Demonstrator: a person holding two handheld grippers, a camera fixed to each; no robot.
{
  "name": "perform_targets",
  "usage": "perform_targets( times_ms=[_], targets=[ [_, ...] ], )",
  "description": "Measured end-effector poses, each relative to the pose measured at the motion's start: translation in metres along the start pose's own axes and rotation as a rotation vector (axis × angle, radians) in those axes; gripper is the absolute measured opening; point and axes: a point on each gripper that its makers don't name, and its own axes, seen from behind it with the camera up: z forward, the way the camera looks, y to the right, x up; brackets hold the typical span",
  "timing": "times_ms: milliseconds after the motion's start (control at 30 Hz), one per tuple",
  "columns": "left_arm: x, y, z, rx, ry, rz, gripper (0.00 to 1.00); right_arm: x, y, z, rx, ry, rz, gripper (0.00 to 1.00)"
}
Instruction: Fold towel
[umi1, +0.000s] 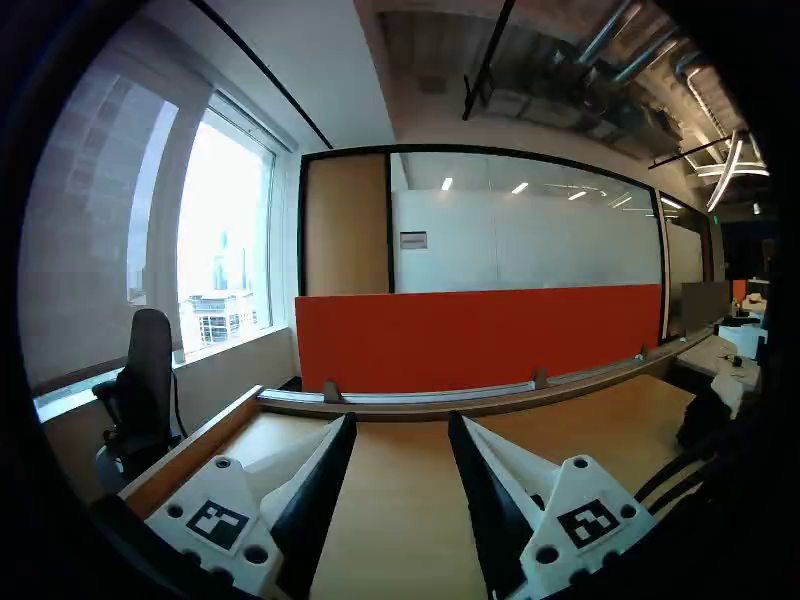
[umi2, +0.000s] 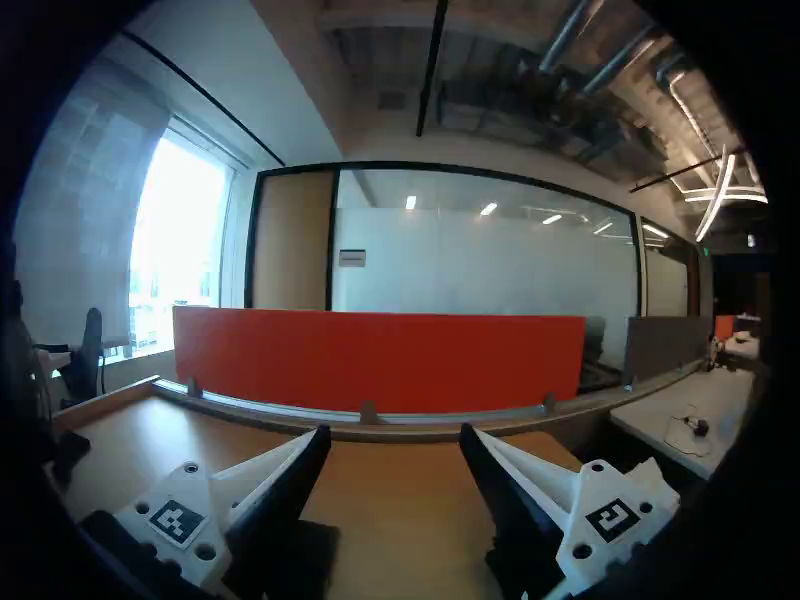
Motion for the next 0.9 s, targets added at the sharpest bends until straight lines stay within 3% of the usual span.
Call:
perform_targets(
  times_ms=[467,667,900],
  targets=[
    [0.015,0.008,0.009,-0.036,-0.032,-0.007,0.67,0.014,0.008,0.002,-0.031,-0.024,0.015,1.0],
    [0.014,0.018,0.009,-0.117,-0.071,0.026,0.67,0.01,-0.012,-0.001,0.075,-0.076,-0.011,1.0],
    [0.009,0.035,0.004,-0.217,-0.128,0.057,0.67,0.002,-0.041,-0.005,0.229,-0.145,-0.091,1.0]
  ],
)
